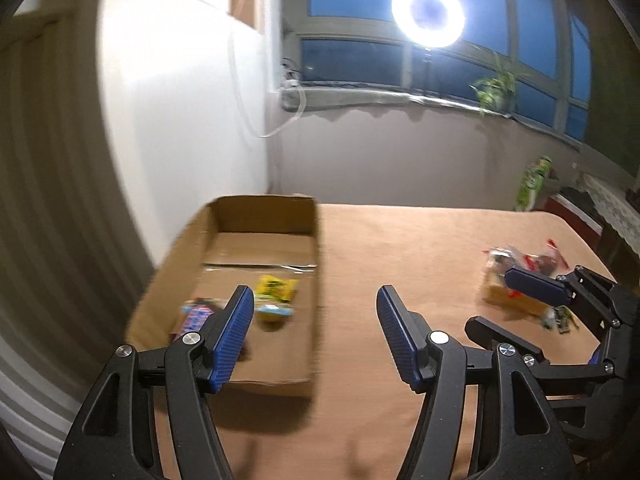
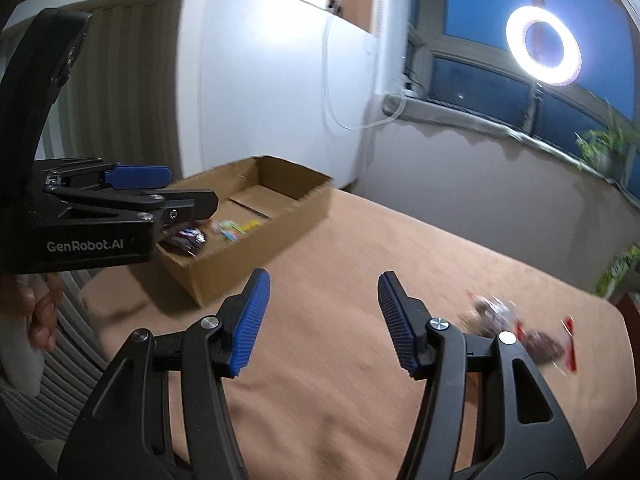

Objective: Organize snacks
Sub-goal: 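Move both open tools back toward the pastry bags on the table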

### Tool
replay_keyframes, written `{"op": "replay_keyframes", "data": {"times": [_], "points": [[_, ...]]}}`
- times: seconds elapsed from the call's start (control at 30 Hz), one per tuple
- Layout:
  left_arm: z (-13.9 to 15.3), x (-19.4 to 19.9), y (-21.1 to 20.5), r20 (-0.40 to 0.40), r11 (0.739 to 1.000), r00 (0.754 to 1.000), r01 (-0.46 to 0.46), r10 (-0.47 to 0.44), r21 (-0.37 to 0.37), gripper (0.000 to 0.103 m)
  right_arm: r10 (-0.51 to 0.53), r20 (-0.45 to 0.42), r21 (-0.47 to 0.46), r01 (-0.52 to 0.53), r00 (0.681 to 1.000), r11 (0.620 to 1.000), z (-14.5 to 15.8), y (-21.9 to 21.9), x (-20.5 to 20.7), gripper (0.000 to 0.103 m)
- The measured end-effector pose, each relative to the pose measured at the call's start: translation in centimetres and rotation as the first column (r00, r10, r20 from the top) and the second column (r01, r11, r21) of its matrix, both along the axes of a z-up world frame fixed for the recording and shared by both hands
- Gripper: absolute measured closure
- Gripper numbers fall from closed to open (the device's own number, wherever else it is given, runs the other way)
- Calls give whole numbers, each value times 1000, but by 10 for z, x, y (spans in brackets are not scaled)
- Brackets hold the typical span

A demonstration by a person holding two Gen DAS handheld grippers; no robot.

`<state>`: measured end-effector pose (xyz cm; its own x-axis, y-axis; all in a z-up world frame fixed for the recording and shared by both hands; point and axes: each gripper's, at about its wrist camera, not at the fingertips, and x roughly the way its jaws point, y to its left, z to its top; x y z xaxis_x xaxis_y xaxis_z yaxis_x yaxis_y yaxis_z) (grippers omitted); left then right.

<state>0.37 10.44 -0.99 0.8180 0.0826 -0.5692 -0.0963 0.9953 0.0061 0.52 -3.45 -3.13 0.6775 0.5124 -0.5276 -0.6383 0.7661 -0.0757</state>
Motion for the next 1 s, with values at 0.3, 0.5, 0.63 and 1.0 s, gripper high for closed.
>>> {"op": "replay_keyframes", "data": {"times": [0.3,0.5,0.63,1.0], "points": [[-8,19,-67,-48,988,987,154,-154,-10,39,-146,-21,-1,146,989,989,-9,-82,-6,44],[-13,32,-107,-75,970,967,242,-243,-21,35,-254,-49,5,255,966,967,-14,-136,-2,44],[-17,37,-127,-89,961,957,276,-276,-20,33,-287,-55,9,288,956,958,-15,-154,5,38],[-39,72,-154,-149,943,932,320,-331,-97,32,-330,-108,42,336,938,941,-19,-189,48,22]]}}
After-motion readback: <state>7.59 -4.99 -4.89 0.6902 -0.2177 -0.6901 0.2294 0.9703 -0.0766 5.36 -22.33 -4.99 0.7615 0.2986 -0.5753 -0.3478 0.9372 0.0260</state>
